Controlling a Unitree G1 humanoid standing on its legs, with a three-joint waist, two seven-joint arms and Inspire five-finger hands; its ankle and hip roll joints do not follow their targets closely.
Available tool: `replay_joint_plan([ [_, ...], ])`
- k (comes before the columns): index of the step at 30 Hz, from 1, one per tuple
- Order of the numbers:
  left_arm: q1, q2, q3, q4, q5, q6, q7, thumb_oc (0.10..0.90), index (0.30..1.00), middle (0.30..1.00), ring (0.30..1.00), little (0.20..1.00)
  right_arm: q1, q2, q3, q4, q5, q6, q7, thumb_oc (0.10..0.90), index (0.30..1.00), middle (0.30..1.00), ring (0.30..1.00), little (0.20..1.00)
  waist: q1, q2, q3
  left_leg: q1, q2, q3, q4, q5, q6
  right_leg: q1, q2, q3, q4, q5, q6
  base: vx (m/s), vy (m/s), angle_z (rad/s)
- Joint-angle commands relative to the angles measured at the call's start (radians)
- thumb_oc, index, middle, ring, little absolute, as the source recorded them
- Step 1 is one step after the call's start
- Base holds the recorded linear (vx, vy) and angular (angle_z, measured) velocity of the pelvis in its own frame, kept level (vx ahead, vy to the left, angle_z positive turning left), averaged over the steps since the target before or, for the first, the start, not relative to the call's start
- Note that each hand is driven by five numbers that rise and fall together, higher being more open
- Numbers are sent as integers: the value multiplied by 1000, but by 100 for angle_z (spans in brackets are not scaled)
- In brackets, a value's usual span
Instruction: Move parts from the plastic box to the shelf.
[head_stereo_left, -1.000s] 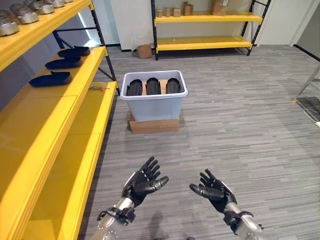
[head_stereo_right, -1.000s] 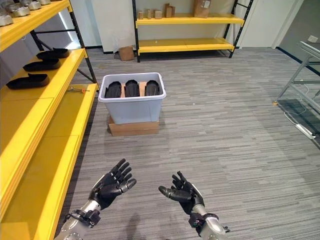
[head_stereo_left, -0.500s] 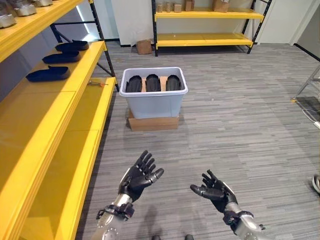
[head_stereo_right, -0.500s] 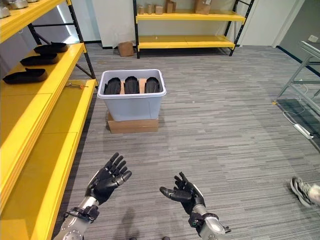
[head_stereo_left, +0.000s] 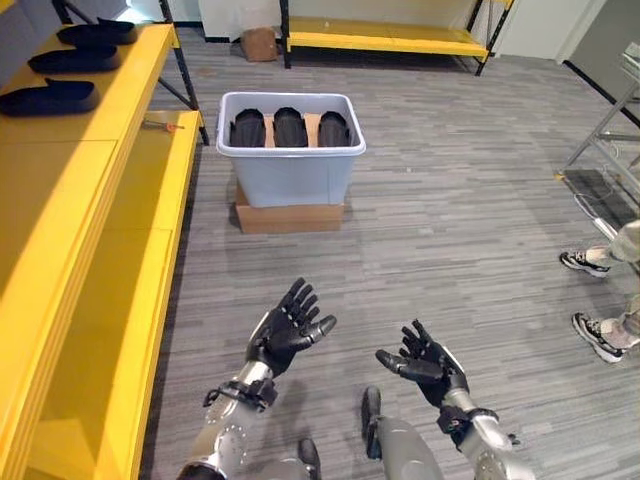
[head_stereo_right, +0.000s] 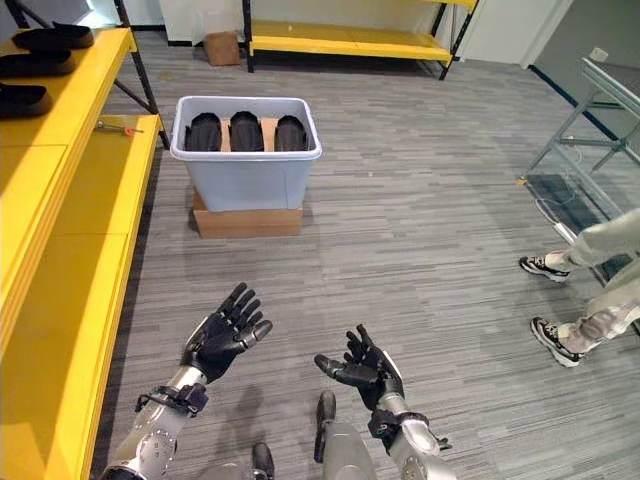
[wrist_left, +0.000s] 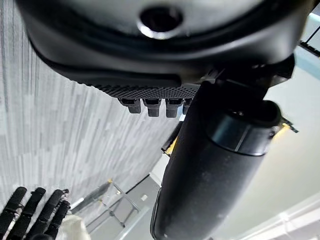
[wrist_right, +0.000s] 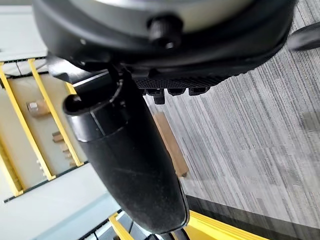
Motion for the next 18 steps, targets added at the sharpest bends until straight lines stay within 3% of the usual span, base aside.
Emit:
replay_joint_plan([
  [1,-2,-13,-8,-106,9,-70,-63,900,1000,1000,1000,1000,-57,-21,-47,-61,-12,-87,4,900,1000,1000,1000,1000,-11,-7,-93,71,53,2,17,-98,-48,73,30,-18,-57,113,10,217,-80,33],
  [6,18,-25,4,-98,-11,-77,-79,900,1000,1000,1000,1000,-57,-35,-60,-25,-21,-94,2,900,1000,1000,1000,1000,-9,5,-136,79,82,27,59,-124,-66,113,34,-46,-40,44,-35,296,-140,13],
  [9,21,-33,20,-88,-27,-87,-71,900,1000,1000,1000,1000,-59,-47,-56,-19,-32,-69,30,900,1000,1000,1000,1000,-4,10,-160,63,106,8,116,-87,-92,155,70,-40,-48,2,-76,342,-194,1],
  [14,12,-50,50,-94,-40,-98,-56,900,1000,1000,1000,1000,-54,-62,-45,-22,-44,-49,63,900,1000,1000,1000,1000,12,5,-188,-4,116,-19,344,-9,-132,201,102,-40,-69,-45,-128,229,-205,-21],
  [15,9,-55,56,-94,-29,-93,-63,900,1000,1000,1000,1000,-48,-65,-46,-16,11,-27,73,900,1000,1000,1000,1000,19,2,-185,-73,123,-21,502,37,-145,217,109,-53,-71,-56,-150,196,-273,2],
  [16,9,-55,59,-94,-26,-81,-72,900,1000,1000,1000,1000,-46,-66,-53,-4,57,-13,90,900,1000,1000,1000,1000,22,-1,-180,-117,139,-12,584,54,-149,227,109,-60,-71,-62,-160,158,-235,18],
  [18,20,-47,66,-90,-35,-62,-98,900,1000,1000,1000,1000,-32,-65,-67,-11,35,-22,152,900,1000,1000,1000,1000,20,4,-161,-214,188,22,609,75,-145,260,110,-69,-67,-79,-169,196,-93,9],
])
